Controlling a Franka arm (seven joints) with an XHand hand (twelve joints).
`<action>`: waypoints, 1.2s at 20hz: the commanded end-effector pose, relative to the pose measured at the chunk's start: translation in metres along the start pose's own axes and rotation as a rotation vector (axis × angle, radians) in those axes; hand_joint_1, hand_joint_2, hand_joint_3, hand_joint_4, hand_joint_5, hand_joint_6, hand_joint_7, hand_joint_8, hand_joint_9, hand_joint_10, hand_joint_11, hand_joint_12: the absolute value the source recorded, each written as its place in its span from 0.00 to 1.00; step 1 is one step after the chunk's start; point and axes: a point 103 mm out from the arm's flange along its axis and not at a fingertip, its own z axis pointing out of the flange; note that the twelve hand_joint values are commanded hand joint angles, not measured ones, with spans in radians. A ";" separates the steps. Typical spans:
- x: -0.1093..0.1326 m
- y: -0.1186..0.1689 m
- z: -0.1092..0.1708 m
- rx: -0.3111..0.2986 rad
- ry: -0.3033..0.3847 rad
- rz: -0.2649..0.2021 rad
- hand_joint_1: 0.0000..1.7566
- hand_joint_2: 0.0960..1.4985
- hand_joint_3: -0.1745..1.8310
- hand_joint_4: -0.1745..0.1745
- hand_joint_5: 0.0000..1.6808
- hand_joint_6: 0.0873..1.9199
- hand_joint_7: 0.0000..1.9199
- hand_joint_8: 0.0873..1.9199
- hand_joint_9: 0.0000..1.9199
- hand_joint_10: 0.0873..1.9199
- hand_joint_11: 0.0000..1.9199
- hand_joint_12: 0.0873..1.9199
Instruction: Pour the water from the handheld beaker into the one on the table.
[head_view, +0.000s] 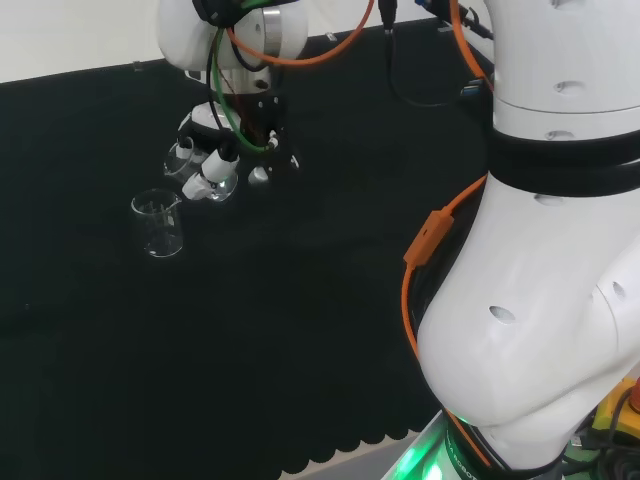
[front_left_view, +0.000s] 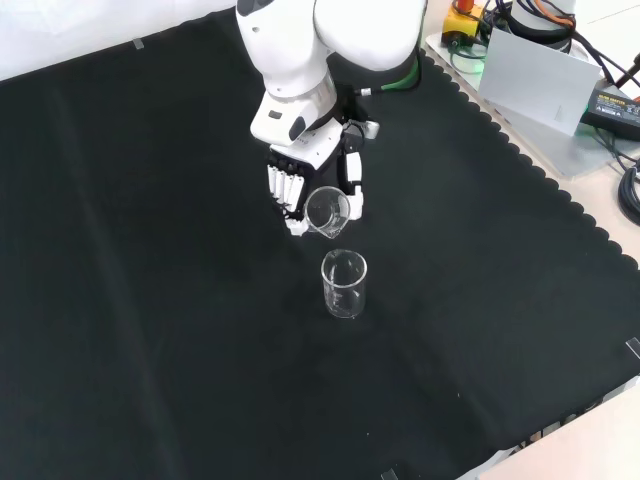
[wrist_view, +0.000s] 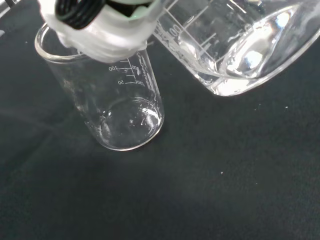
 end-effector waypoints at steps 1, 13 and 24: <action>0.010 0.003 -0.003 0.043 -0.082 0.003 0.73 0.76 0.00 0.00 0.61 0.49 0.56 0.48 0.72 0.57 0.55 0.49; 0.019 0.000 -0.007 0.106 -0.198 0.038 0.73 0.76 0.00 0.00 0.60 0.49 0.56 0.48 0.72 0.57 0.55 0.49; 0.037 0.006 -0.010 0.176 -0.305 0.058 0.72 0.76 0.00 0.00 0.60 0.49 0.56 0.49 0.72 0.57 0.55 0.49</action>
